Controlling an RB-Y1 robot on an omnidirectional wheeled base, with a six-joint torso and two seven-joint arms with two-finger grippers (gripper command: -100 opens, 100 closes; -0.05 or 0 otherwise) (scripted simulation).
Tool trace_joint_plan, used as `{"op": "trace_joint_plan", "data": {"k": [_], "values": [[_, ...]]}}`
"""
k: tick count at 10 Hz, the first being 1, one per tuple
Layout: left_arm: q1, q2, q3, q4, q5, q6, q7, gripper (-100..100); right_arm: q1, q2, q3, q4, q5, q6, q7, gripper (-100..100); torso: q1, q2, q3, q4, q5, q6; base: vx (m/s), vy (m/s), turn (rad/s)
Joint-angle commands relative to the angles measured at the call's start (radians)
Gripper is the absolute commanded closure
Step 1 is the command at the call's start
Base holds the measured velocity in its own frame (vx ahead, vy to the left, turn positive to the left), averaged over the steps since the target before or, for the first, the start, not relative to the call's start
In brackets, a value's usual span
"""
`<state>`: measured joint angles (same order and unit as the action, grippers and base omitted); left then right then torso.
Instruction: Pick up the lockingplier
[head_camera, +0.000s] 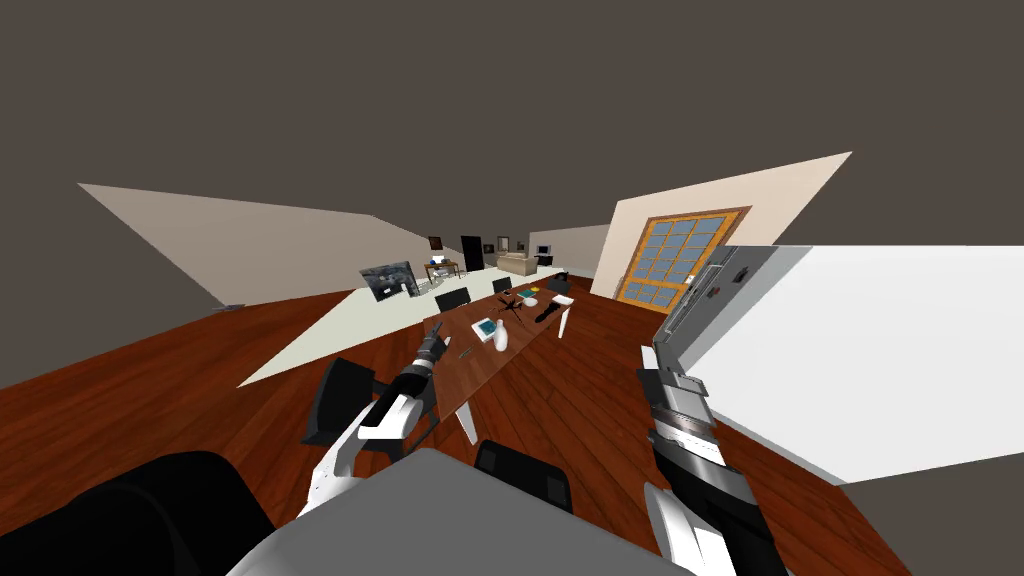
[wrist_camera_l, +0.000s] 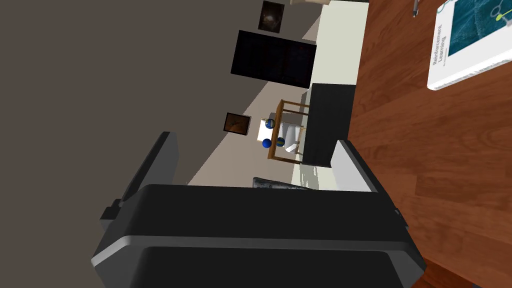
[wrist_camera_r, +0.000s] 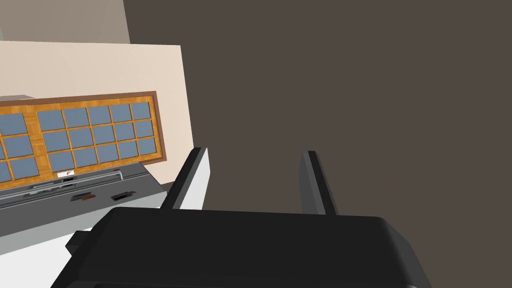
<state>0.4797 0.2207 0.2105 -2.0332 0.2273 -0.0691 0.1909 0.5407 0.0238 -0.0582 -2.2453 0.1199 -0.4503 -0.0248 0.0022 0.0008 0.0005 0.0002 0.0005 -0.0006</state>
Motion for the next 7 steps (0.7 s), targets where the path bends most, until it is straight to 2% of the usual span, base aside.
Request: {"op": "trace_joint_plan", "data": {"k": [1, 2, 3, 4, 5, 6, 7], "values": [[0.005, 0.023, 0.023, 0.049, 0.037, 0.050, 0.047, -100, 0.000, 0.000, 0.000, 0.000, 0.000, 0.000, 0.000, 0, 0.000, 0.000, 0.000, 0.000, 0.000, 0.000, -0.018, 0.017, -0.253], [0.005, 0.023, 0.023, 0.049, 0.037, 0.052, 0.047, -100, 0.000, 0.000, 0.000, 0.000, 0.000, 0.000, 0.000, 0, 0.000, 0.000, 0.000, 0.000, 0.000, 0.001, -0.014, 0.019, -0.130], [0.002, 0.039, 0.043, 0.084, 0.067, 0.099, 0.081, -100, 0.000, 0.000, 0.000, 0.000, 0.000, 0.000, 0.000, 0, 0.000, 0.000, 0.000, 0.000, 0.000, 0.000, -0.013, 0.015, -0.267], [0.002, 0.039, 0.043, 0.088, 0.067, 0.099, 0.081, -100, 0.000, 0.000, 0.000, 0.000, 0.000, 0.000, 0.000, 0, 0.000, 0.000, 0.000, 0.000, 0.000, 0.001, -0.013, 0.016, -0.152], [-0.001, 0.055, 0.065, 0.127, 0.098, 0.135, 0.115, -100, 0.000, 0.000, 0.000, 0.000, 0.000, 0.000, 0.000, 0, 0.000, 0.000, 0.000, 0.000, 0.000, 0.000, -0.013, 0.018, -0.275], [-0.001, 0.055, 0.065, 0.127, 0.098, 0.146, 0.115, -100, 0.000, 0.000, 0.000, 0.000, 0.000, 0.000, 0.000, 0, 0.000, 0.000, 0.000, 0.000, 0.000, 0.000, -0.014, 0.023, -0.147], [-0.004, 0.070, 0.087, 0.165, 0.129, 0.172, 0.149, -100, 0.000, 0.000, 0.000, 0.000, 0.000, 0.000, 0.000, 0, 0.000, 0.000, 0.000, 0.000, 0.000, 0.000, -0.013, 0.019, -0.291]]}}
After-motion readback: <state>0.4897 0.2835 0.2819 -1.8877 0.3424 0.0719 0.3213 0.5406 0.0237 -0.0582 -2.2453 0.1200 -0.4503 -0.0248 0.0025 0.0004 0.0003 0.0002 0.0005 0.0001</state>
